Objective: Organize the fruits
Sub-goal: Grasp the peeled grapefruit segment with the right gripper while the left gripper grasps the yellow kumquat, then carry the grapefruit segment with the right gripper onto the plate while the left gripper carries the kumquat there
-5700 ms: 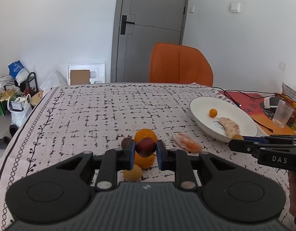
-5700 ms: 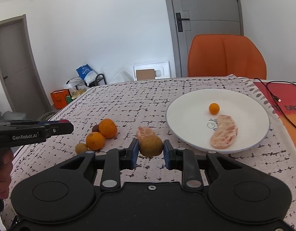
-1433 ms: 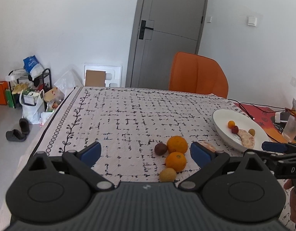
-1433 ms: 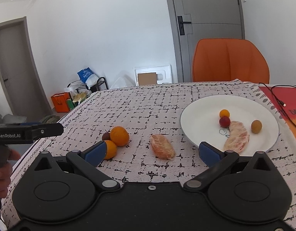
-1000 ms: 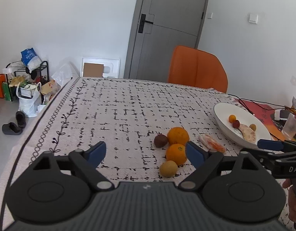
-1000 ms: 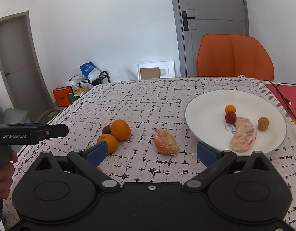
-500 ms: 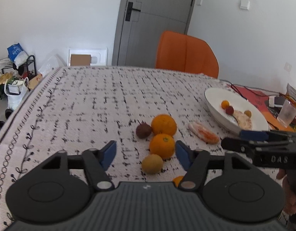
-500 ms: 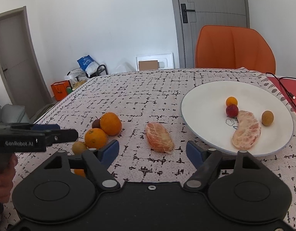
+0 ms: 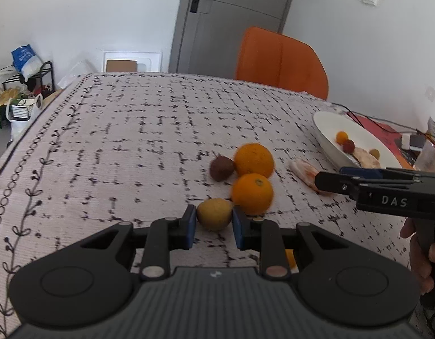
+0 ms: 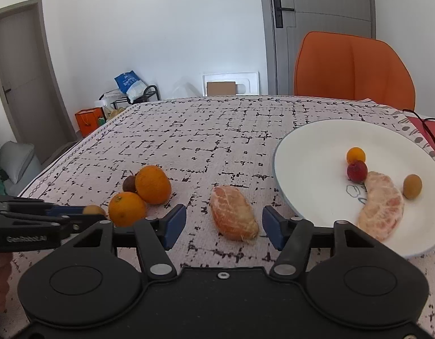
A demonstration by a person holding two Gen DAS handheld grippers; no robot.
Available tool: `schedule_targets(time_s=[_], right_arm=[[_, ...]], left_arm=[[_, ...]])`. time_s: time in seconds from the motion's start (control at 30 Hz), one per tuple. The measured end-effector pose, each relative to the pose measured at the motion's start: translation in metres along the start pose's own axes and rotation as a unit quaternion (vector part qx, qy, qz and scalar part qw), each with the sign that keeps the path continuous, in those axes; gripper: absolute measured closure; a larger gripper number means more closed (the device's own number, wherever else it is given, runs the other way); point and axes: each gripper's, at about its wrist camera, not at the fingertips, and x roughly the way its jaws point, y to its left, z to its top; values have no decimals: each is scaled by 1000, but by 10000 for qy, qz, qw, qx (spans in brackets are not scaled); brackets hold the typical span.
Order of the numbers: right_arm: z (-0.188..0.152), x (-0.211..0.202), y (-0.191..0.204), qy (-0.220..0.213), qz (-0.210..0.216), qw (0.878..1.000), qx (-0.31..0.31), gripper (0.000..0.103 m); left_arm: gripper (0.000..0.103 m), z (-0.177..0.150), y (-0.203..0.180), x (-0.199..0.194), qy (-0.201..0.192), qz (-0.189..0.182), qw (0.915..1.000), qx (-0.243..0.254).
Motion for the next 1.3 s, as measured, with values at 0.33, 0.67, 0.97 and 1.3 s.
schedule_targets(time_s=[0.33,0.67,0.97,1.3], right_arm=[[3,20,13,117,-243,9991,-340,54],[2,21,20,208,-428,9974,-540,67],[-3,8,20,281,-120,9982,-513,75],[-5,13,20,314,-120,9987,-373,65]], left_arm=[[77,8,20,-1,-77,108,9998,-168],[77,8,17,-7,-155,61,9998,-147],[77,7,14,-10,-171,76,9997,-141],[77,8,15,-9,-161,102,9997,-160]])
